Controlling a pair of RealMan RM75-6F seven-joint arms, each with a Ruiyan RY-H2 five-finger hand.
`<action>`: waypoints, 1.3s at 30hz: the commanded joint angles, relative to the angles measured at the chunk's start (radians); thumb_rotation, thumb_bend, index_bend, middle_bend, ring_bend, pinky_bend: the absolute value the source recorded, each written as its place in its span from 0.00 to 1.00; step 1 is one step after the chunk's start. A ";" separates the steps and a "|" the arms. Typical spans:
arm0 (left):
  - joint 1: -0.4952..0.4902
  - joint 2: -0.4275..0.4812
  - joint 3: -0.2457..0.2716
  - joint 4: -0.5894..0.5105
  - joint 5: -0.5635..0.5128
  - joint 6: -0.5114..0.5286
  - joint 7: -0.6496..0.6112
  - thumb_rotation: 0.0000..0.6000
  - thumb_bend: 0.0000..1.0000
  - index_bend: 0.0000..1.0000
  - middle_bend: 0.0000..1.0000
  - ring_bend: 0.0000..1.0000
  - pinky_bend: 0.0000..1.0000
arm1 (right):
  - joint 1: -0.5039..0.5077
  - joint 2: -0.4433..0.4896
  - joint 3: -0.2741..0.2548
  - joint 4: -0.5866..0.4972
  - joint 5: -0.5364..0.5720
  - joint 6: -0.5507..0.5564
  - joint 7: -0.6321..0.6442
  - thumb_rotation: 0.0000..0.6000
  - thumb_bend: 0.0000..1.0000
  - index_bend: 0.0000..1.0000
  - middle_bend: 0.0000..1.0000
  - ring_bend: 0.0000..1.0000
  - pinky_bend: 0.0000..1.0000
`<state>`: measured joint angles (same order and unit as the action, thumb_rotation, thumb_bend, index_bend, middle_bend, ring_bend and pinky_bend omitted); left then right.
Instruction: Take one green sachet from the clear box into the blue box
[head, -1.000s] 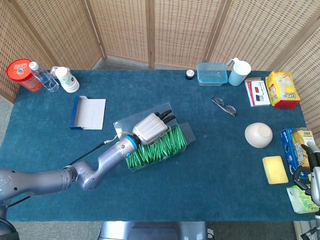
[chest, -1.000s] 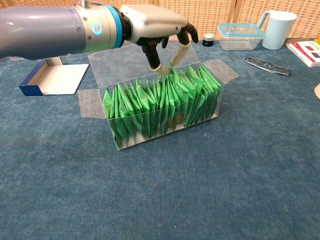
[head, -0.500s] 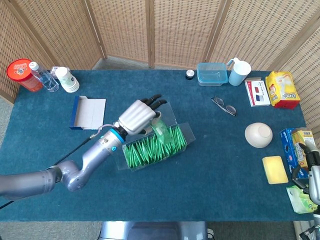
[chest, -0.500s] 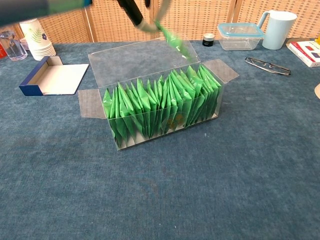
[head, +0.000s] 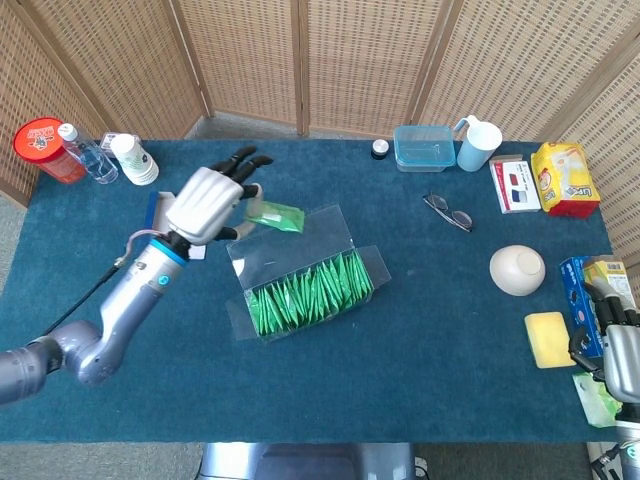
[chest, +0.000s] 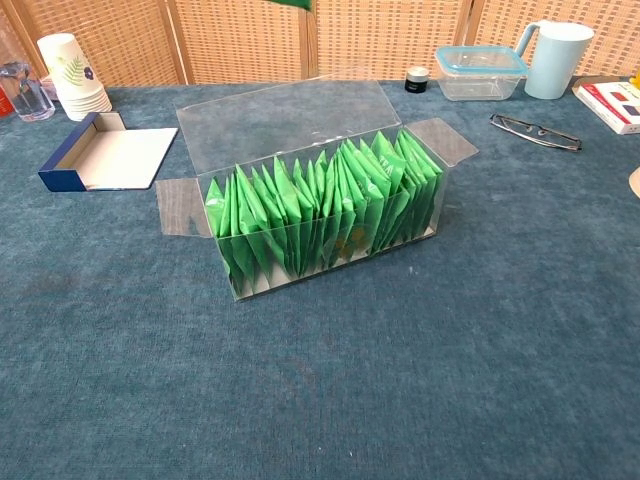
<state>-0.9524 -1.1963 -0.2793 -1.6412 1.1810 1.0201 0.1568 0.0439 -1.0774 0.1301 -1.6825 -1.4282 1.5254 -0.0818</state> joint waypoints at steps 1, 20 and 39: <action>0.027 0.031 0.014 0.006 -0.010 -0.002 -0.007 1.00 0.30 0.61 0.16 0.08 0.32 | 0.006 -0.003 0.000 0.001 0.003 -0.011 -0.003 0.53 0.72 0.12 0.14 0.18 0.29; 0.105 0.044 0.100 0.127 -0.063 -0.086 0.011 1.00 0.30 0.57 0.16 0.08 0.31 | 0.037 -0.019 0.003 0.010 0.009 -0.047 -0.012 0.53 0.72 0.12 0.14 0.18 0.29; 0.176 0.090 0.135 0.046 -0.012 -0.062 -0.014 1.00 0.30 0.31 0.14 0.07 0.32 | 0.050 -0.016 0.008 0.010 0.015 -0.055 -0.016 0.53 0.72 0.12 0.14 0.18 0.29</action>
<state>-0.7978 -1.1275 -0.1523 -1.5668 1.1517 0.9335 0.1475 0.0926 -1.0928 0.1373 -1.6736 -1.4136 1.4716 -0.0980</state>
